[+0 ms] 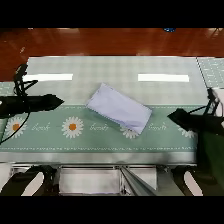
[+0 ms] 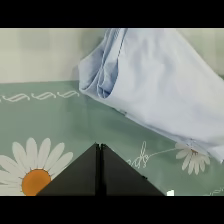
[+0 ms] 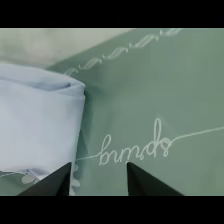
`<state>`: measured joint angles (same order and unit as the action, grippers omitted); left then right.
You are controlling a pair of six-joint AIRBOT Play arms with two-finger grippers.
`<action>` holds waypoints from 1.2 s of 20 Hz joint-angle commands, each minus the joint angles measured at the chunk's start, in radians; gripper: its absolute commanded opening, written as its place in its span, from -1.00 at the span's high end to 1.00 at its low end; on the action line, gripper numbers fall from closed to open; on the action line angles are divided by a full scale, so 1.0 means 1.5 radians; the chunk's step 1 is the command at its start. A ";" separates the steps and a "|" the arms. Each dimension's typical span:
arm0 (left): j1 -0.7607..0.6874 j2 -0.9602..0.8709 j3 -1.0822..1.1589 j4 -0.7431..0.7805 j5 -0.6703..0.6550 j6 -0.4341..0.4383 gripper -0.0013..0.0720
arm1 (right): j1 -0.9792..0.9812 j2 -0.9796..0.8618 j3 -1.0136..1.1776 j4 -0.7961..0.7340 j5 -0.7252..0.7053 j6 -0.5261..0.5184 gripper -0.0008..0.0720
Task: Fold the shirts.
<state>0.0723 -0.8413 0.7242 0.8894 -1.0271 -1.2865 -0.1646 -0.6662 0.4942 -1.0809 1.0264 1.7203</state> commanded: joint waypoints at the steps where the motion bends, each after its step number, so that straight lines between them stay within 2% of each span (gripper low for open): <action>1: -0.020 -0.001 -0.021 0.001 0.005 0.000 0.92 | 0.027 -0.041 -0.114 0.128 -0.099 -0.011 -0.14; 3: -0.019 -0.001 -0.022 0.001 0.006 0.000 0.92 | 0.067 -0.123 -0.113 0.201 -0.135 -0.057 -0.14; 7: -0.019 -0.001 -0.022 0.000 0.009 0.000 0.92 | 0.121 -0.268 -0.112 0.426 -0.205 -0.210 -0.14; 10: -0.019 -0.001 -0.022 0.000 0.009 0.000 0.92 | 0.150 -0.359 -0.070 0.525 -0.196 -0.291 -0.14; 13: -0.019 -0.001 -0.022 0.000 0.010 0.000 0.92 | 0.193 -0.440 0.003 0.527 -0.183 -0.292 -0.12; 14: -0.019 -0.001 -0.022 0.000 0.010 -0.001 0.92 | 0.208 -0.460 0.033 0.526 -0.180 -0.301 0.21; 15: -0.019 -0.001 -0.022 0.000 0.009 -0.001 0.92 | 0.223 -0.474 0.068 0.526 -0.173 -0.330 0.89; 16: -0.019 -0.001 -0.022 0.000 0.010 -0.006 0.92 | 0.235 -0.478 0.106 0.518 -0.165 -0.345 0.89; 18: -0.019 -0.001 -0.022 0.001 0.009 -0.006 0.92 | 0.240 -0.477 0.199 0.468 -0.132 -0.321 0.89; 22: -0.019 -0.005 -0.026 0.001 0.010 -0.005 0.92 | 0.240 -0.477 0.445 0.268 -0.037 -0.193 0.89; 24: -0.020 -0.005 -0.033 0.000 0.007 -0.006 0.92 | 0.221 -0.477 0.570 0.231 0.004 -0.163 0.89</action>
<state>0.0437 -0.8474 0.6834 0.8898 -1.0134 -1.2942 0.1825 -1.3777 1.1072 -0.5880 0.9375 1.3788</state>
